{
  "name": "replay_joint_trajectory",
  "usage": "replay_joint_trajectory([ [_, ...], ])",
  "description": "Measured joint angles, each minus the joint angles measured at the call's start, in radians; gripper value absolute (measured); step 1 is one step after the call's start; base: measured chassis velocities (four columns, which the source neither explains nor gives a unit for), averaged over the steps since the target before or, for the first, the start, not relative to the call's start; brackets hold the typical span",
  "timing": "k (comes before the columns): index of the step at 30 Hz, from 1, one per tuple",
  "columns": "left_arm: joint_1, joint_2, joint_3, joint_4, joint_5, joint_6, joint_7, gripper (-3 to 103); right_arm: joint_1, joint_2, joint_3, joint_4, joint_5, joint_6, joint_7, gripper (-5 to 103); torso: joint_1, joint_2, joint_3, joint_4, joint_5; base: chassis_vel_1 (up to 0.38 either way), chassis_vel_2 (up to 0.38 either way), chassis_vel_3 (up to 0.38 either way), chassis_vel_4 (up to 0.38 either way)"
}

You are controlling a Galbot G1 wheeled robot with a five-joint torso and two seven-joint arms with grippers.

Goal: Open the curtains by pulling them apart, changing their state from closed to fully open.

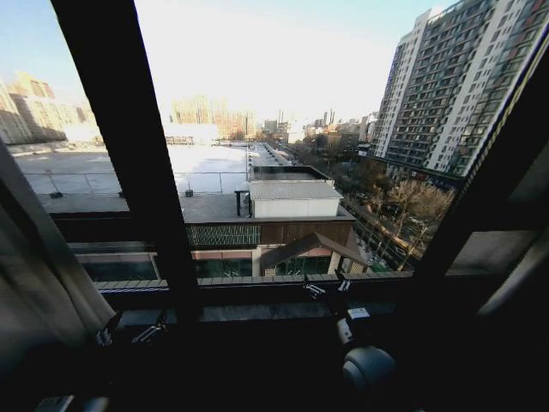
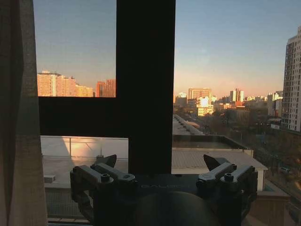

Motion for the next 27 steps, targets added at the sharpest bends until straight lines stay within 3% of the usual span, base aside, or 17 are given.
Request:
replay_joint_trajectory([
  [17, -0.01, 0.014, 0.002, 0.0, 0.0, 0.0, 0.001, 100, 0.002, 0.005, -0.001, -0.005, -0.001, 0.002, 0.003, 100, 0.0, 0.0, 0.0, 0.0, 0.0002, 0.354, 0.348, -0.349, -0.355],
  [23, -0.041, 0.056, 0.008, 0.001, -0.001, -0.001, 0.001, 100, 0.009, 0.005, -0.008, -0.017, 0.0, 0.024, 0.003, 100, 0.0, 0.0, 0.0, -0.0005, 0.0003, 0.35, 0.338, -0.357, -0.362],
  [27, -0.05, 0.077, 0.017, 0.003, -0.002, 0.0, 0.0, 100, 0.009, 0.011, -0.011, -0.017, 0.0, 0.027, 0.001, 100, 0.0, 0.0, 0.0, 0.0007, -0.0008, 0.235, 0.206, -0.233, -0.164],
])
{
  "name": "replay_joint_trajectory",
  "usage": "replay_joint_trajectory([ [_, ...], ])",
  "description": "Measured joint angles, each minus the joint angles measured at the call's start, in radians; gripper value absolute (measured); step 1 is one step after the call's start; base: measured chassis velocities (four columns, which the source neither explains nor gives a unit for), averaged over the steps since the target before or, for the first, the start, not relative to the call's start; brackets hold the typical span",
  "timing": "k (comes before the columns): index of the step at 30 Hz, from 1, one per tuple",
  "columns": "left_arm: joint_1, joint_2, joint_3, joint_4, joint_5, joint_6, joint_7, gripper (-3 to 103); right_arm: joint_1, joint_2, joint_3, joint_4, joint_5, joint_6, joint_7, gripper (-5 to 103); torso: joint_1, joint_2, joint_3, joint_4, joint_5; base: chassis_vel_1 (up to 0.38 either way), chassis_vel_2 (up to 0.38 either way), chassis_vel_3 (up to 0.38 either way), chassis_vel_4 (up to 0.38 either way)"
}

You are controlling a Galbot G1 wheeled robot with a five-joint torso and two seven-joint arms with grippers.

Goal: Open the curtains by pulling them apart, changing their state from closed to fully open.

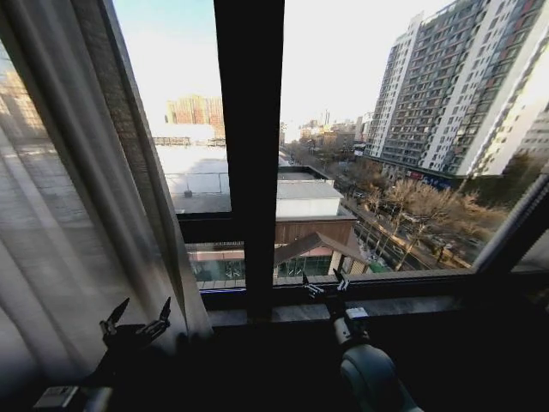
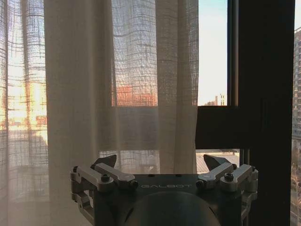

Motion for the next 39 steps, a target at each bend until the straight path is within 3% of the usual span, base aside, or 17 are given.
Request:
replay_joint_trajectory([
  [3, -0.011, 0.017, 0.003, 0.01, -0.002, 0.001, 0.0, 100, -0.001, 0.004, 0.0, 0.0, 0.0, 0.001, 0.0, 100, 0.0, 0.0, 0.0, -0.0005, 0.0004, 0.09, 0.106, -0.061, -0.107],
  [11, -0.142, 0.165, 0.023, 0.101, -0.066, 0.029, -0.015, 100, -0.005, 0.01, 0.001, -0.002, -0.003, 0.01, 0.0, 100, 0.0, 0.0, 0.0, -0.0009, 0.0015, -0.026, -0.023, 0.018, 0.012],
  [12, -0.185, 0.203, 0.04, 0.128, -0.084, 0.04, -0.027, 100, -0.005, 0.012, 0.0, -0.004, -0.007, 0.011, 0.0, 100, 0.0, 0.0, 0.0, -0.0009, 0.0013, 0.0, 0.0, 0.0, 0.0],
  [16, -0.23, 0.236, 0.061, 0.158, -0.1, 0.052, -0.04, 100, -0.006, 0.014, 0.0, -0.008, -0.018, 0.014, 0.0, 100, 0.0, 0.0, 0.0, -0.0008, 0.0011, 0.0, 0.0, 0.0, 0.0],
  [20, -0.347, 0.304, 0.136, 0.265, -0.117, 0.066, -0.064, 100, -0.009, 0.019, 0.013, -0.021, -0.028, 0.029, 0.002, 100, 0.0, 0.0, 0.0, -0.0005, 0.0005, 0.0, 0.0, 0.0, 0.0],
  [24, -0.393, 0.325, 0.177, 0.307, -0.119, 0.07, -0.074, 100, -0.009, 0.02, 0.022, -0.027, -0.029, 0.031, 0.003, 100, 0.0, 0.0, 0.0, -0.0007, 0.0008, 0.0, 0.0, 0.0, 0.0],
  [28, -0.5, 0.352, 0.275, 0.393, -0.12, 0.079, -0.088, 100, -0.009, 0.017, 0.048, -0.031, -0.029, 0.032, 0.006, 100, 0.0, 0.0, 0.0, -0.0009, 0.0011, 0.0, 0.0, 0.0, 0.0],
  [35, -0.617, 0.353, 0.372, 0.475, -0.117, 0.089, -0.127, 100, -0.002, 0.002, 0.07, -0.043, -0.025, 0.033, 0.007, 100, 0.0, 0.0, 0.0, -0.0007, 0.0009, 0.0, 0.0, 0.0, 0.0],
  [39, -0.655, 0.348, 0.4, 0.483, -0.106, 0.118, -0.227, 100, 0.011, 0.01, 0.067, -0.067, -0.025, 0.033, 0.008, 100, 0.0, 0.0, 0.0, -0.0008, 0.001, 0.0, 0.0, 0.0, 0.0],
])
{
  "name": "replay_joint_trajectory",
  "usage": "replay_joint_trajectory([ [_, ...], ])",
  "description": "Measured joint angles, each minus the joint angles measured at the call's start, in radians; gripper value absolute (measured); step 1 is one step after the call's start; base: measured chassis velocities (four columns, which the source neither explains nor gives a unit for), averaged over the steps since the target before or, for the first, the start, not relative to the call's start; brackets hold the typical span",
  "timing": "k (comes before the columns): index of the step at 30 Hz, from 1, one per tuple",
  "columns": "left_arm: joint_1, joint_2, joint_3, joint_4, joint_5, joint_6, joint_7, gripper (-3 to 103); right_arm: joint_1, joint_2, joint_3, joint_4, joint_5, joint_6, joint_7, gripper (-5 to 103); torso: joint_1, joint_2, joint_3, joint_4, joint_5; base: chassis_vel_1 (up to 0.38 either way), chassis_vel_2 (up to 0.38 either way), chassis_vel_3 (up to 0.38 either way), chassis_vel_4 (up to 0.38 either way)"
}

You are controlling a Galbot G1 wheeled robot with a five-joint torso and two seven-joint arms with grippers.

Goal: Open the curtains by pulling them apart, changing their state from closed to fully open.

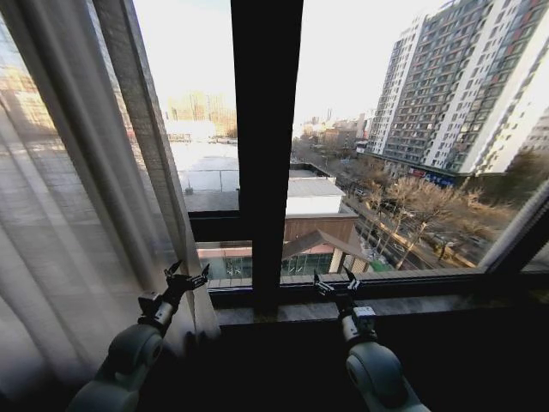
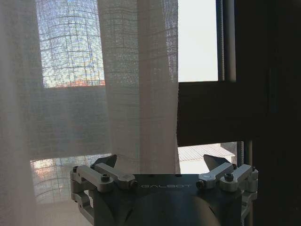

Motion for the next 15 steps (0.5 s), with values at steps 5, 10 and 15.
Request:
replay_joint_trajectory([
  [5, -0.012, 0.0, 0.015, -0.001, 0.015, 0.021, -0.081, 100, 0.014, 0.017, -0.019, -0.022, -0.002, 0.0, 0.0, 100, 0.0, 0.0, 0.0, 0.0003, 0.0, 0.0, 0.0, 0.0, 0.0],
  [10, -0.028, 0.005, 0.022, 0.02, 0.014, 0.031, -0.122, 100, 0.02, 0.027, -0.027, -0.035, -0.006, 0.0, 0.0, 100, 0.0, 0.0, 0.0, 0.0002, -0.0001, 0.0, 0.0, 0.0, 0.0],
  [15, -0.045, 0.035, 0.003, 0.049, -0.02, 0.025, -0.036, 100, 0.02, 0.022, -0.021, -0.036, -0.006, 0.0, 0.0, 100, 0.0, 0.0, 0.0, 0.0001, -0.0001, 0.0, 0.0, 0.0, 0.0],
])
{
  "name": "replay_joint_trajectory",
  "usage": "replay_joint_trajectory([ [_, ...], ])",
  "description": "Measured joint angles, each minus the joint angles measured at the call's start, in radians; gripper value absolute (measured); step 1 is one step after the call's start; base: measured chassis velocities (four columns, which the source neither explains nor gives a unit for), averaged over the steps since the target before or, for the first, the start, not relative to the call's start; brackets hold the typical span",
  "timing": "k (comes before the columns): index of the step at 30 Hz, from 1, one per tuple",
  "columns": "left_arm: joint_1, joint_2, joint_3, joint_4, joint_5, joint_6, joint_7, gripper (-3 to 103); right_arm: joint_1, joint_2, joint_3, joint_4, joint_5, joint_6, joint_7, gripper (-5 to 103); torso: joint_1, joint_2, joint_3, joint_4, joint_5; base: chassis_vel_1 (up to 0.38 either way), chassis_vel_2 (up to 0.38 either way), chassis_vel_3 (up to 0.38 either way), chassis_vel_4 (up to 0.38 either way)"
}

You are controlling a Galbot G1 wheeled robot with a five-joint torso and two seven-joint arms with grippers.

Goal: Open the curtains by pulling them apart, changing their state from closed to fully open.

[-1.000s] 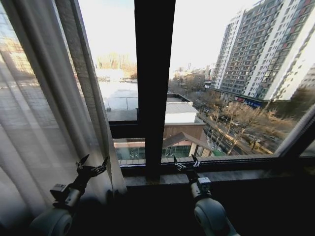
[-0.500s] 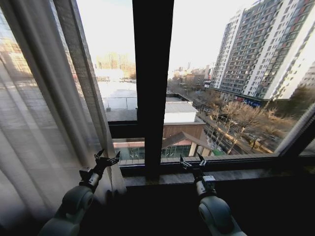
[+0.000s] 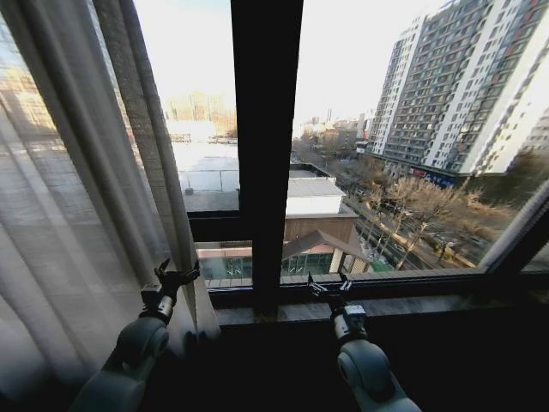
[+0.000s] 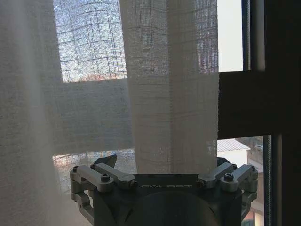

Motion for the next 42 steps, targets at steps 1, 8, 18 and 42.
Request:
replay_joint_trajectory([
  [1, -0.004, 0.012, -0.005, 0.003, -0.012, -0.001, 0.039, 100, -0.001, -0.003, 0.003, 0.001, 0.0, 0.0, 0.0, 100, 0.0, 0.0, 0.0, 0.0, 0.0, 0.0, 0.0, 0.0, 0.0],
  [8, 0.001, 0.026, -0.019, -0.011, -0.048, 0.01, 0.1, 103, -0.001, -0.008, 0.008, 0.003, 0.001, 0.0, 0.0, 100, 0.0, 0.0, 0.0, -0.0001, 0.0001, 0.0, 0.0, 0.0, 0.0],
  [18, 0.054, 0.026, -0.061, -0.041, -0.048, 0.01, 0.1, 68, 0.006, -0.01, -0.001, -0.004, 0.002, 0.0, 0.0, 100, 0.0, 0.0, 0.0, 0.0, 0.0, 0.0, 0.0, 0.0, 0.0],
  [42, 0.108, 0.01, -0.115, -0.082, -0.061, 0.006, 0.098, 0, 0.016, -0.015, -0.004, -0.001, 0.002, -0.003, -0.016, 100, 0.0, 0.0, 0.0, 0.0, 0.0001, 0.0, 0.0, 0.0, 0.0],
])
